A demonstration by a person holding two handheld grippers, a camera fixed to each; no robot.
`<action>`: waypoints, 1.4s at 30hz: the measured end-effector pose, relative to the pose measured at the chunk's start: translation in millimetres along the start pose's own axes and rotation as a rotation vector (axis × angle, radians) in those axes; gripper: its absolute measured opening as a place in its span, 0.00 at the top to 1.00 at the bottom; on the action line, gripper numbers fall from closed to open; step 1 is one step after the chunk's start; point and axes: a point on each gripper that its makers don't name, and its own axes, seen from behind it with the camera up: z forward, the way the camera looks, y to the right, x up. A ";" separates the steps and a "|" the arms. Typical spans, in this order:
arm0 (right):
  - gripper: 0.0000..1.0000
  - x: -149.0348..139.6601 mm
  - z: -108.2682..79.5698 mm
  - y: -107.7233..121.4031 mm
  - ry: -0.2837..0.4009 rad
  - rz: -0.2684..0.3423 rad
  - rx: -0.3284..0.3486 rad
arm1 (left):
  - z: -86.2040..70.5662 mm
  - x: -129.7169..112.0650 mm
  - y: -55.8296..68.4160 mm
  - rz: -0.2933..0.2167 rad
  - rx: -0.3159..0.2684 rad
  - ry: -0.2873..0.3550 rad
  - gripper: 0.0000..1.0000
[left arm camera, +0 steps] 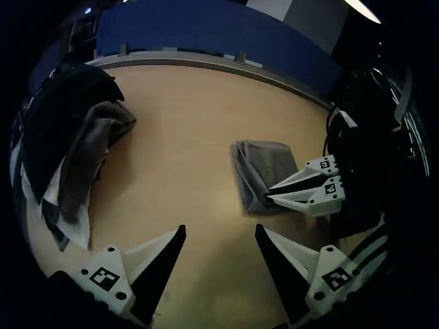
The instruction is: Fold towel
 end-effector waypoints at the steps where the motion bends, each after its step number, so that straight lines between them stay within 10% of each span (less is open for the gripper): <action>1: 0.97 -0.9 1.5 -0.6 -0.001 0.002 0.000 | 0.3 -1.0 0.1 -0.002 -0.001 0.000 0.06; 15: 0.91 4.9 -3.3 0.0 0.018 0.012 0.006 | 3.4 -0.3 0.4 0.004 -0.006 -0.005 0.06; 20: 0.61 10.6 -8.8 -2.9 0.045 -0.001 0.016 | 4.1 0.2 1.4 0.006 -0.006 -0.006 0.06; 29: 0.43 9.1 -24.4 5.4 0.072 0.009 -0.001 | 5.5 0.1 3.7 0.013 -0.004 -0.009 0.06; 35: 0.04 -3.1 -39.5 25.5 0.083 0.046 -0.071 | 5.4 0.9 6.1 0.015 -0.006 -0.010 0.06; 42: 0.00 -25.3 -55.7 43.1 0.087 0.101 -0.133 | 6.1 4.2 10.1 0.021 -0.011 -0.007 0.06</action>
